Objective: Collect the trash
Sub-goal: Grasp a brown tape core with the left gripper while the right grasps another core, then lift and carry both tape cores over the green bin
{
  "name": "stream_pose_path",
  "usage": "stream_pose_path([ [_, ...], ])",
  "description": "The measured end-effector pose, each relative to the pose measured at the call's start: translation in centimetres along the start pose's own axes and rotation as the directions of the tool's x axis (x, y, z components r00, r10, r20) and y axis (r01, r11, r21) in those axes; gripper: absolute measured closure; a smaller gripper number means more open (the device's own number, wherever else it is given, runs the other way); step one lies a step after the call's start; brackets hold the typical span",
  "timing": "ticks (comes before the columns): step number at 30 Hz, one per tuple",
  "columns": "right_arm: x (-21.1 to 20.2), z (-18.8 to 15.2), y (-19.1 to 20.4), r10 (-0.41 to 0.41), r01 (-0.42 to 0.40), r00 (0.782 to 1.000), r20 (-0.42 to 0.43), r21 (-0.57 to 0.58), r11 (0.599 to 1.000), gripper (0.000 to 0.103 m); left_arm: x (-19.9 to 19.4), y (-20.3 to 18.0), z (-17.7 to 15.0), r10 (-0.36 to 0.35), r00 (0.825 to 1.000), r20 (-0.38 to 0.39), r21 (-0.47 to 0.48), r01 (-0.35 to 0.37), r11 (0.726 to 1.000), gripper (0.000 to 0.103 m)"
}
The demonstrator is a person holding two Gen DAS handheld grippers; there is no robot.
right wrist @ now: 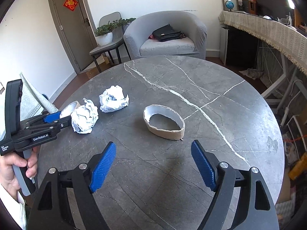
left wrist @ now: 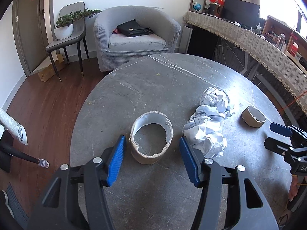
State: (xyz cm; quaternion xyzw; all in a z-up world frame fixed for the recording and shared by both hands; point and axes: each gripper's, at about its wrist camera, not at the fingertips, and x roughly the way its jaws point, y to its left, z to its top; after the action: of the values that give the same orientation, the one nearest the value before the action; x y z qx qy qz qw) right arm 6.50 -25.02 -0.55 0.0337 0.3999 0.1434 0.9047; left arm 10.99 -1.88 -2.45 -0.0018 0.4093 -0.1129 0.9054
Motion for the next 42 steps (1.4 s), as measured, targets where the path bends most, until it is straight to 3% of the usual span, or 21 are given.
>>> stream_pose_path([
  [4, 0.2, 0.3, -0.1, 0.005, -0.005, 1.0, -0.019, -0.013, 1.0, 0.022, 0.1, -0.4, 0.2, -0.011, 1.0, 0.001, 0.001, 0.011, 1.0, 0.048],
  [6, 0.3, 0.5, -0.3, 0.003, -0.003, 1.0, -0.026, -0.012, 1.0, 0.022, 0.2, -0.4, 0.3, -0.004, 1.0, 0.005, 0.003, 0.004, 1.0, 0.056],
  [9, 0.5, 0.9, -0.4, -0.004, 0.004, 1.0, -0.03, -0.022, 1.0, 0.022, 0.1, -0.3, 0.4, -0.033, 0.999, 0.011, -0.013, 0.033, 0.999, 0.058],
  [15, 1.4, 1.1, -0.5, -0.043, 0.041, 0.998, -0.053, -0.047, 0.998, 0.032, -0.3, -0.4, 0.0, -0.054, 0.998, 0.019, -0.04, 0.054, 0.998, 0.059],
  [25, 2.7, 2.2, -0.2, -0.074, 0.071, 0.995, -0.061, -0.055, 0.996, 0.035, -1.0, 1.1, -0.4, -0.076, 0.997, 0.016, -0.064, 0.077, 0.995, 0.058],
  [33, 3.5, 2.7, 1.3, -0.123, 0.117, 0.99, -0.063, -0.092, 0.989, 0.054, -2.4, 2.7, -0.5, -0.073, 0.997, 0.035, -0.081, 0.076, 0.994, 0.058],
  [42, 3.4, 3.5, 2.4, -0.149, 0.146, 0.988, -0.039, -0.064, 0.987, 0.055, -4.2, 5.5, -0.7, -0.046, 0.997, 0.061, -0.115, 0.053, 0.992, 0.058],
])
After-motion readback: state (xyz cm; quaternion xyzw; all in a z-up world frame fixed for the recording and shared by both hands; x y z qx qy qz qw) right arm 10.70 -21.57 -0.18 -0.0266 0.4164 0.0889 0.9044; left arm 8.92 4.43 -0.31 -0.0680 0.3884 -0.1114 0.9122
